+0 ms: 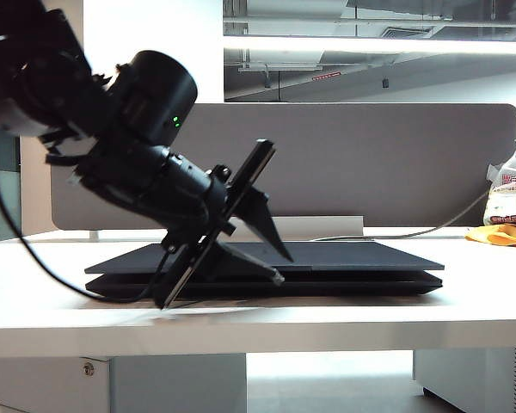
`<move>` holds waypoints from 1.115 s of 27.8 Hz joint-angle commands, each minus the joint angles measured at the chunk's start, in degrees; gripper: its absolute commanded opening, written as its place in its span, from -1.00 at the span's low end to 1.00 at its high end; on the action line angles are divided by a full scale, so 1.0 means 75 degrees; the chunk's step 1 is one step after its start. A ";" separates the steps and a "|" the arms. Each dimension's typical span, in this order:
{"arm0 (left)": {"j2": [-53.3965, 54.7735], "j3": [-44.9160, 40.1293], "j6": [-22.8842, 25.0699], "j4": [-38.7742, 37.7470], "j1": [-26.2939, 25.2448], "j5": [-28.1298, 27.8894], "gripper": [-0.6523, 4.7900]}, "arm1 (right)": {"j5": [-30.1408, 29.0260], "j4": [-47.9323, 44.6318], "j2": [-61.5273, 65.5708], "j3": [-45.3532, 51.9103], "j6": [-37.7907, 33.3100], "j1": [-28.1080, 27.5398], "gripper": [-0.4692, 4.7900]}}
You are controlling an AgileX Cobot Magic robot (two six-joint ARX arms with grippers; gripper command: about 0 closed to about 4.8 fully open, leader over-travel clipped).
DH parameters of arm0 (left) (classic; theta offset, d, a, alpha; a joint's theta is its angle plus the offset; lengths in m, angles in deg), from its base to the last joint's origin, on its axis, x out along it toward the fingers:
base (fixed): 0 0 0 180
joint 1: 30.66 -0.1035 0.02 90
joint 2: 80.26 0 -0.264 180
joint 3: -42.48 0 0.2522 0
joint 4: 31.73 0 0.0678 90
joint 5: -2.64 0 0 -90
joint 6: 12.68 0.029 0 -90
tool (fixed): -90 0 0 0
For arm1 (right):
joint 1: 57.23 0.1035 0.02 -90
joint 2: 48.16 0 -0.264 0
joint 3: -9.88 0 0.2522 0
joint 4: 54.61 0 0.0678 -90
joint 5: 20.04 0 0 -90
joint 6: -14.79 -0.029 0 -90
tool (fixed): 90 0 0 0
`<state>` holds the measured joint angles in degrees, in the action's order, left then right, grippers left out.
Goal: Open the lid of the laptop and use the keypad to enter the password "123".
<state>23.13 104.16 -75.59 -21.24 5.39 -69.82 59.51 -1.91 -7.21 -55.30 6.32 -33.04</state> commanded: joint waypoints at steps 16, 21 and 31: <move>-0.0329 0.0557 0.1230 0.0548 -0.0184 -0.0495 -0.49 | 0.0038 0.0201 -0.0015 -0.0050 0.0140 0.0003 -0.84; -0.0551 0.0557 0.1431 0.0539 -0.0216 -0.0597 -0.55 | 0.0041 0.0204 -0.0015 -0.0050 0.0137 0.0003 -0.84; -0.0979 0.0749 0.2060 0.0073 -0.0539 -0.0551 -0.55 | 0.0038 0.0210 -0.0017 -0.0050 0.0137 0.0003 -0.84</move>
<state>16.91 107.51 -62.63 -25.91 2.92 -69.08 59.75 0.21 -7.21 -55.30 7.17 -33.06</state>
